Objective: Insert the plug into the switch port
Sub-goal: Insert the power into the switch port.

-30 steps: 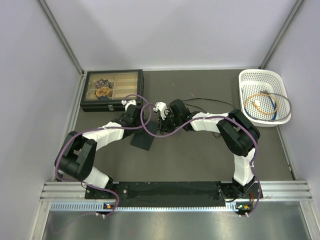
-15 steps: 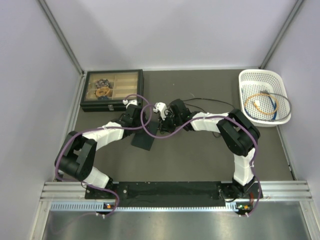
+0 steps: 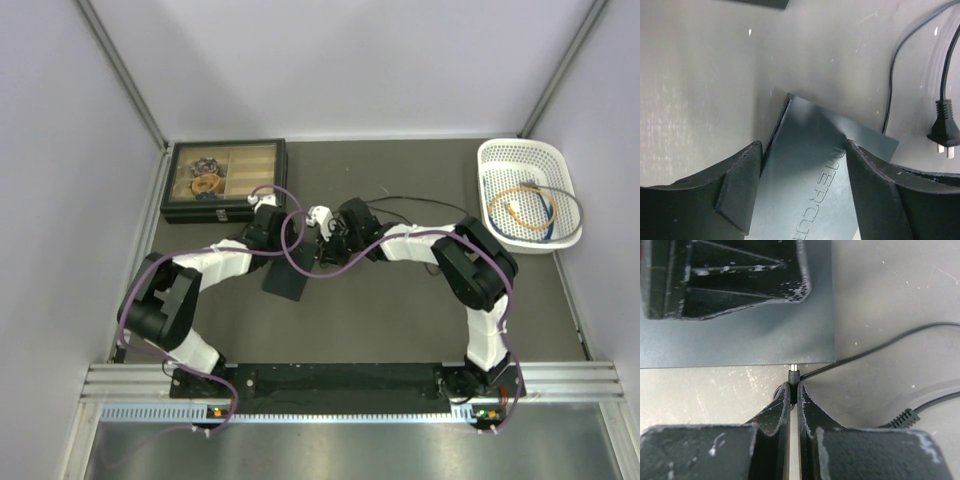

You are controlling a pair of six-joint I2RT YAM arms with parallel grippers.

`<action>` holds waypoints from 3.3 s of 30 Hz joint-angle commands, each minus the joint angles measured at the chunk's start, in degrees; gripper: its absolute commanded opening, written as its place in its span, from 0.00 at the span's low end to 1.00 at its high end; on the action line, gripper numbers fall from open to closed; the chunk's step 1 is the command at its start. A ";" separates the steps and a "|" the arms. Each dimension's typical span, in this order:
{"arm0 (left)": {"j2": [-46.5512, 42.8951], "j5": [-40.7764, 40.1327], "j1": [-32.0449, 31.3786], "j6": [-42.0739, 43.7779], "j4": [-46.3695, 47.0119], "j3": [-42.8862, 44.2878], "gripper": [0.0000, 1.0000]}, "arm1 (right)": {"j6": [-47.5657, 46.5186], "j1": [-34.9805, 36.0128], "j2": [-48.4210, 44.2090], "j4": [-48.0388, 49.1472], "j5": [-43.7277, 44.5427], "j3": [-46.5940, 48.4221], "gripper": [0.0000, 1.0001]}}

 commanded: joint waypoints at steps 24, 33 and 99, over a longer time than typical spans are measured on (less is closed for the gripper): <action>2.55 16.32 -1.18 2.16 3.28 -1.42 0.53 | 1.63 0.52 -1.70 5.79 -1.18 5.71 0.00; 3.87 14.91 -1.44 3.83 -0.07 -0.63 0.54 | -1.63 0.60 -2.94 -0.01 -0.39 7.91 0.00; -11.49 -0.81 -3.11 0.22 -7.61 2.98 0.99 | 3.29 -0.45 -17.86 -0.89 10.05 3.70 0.68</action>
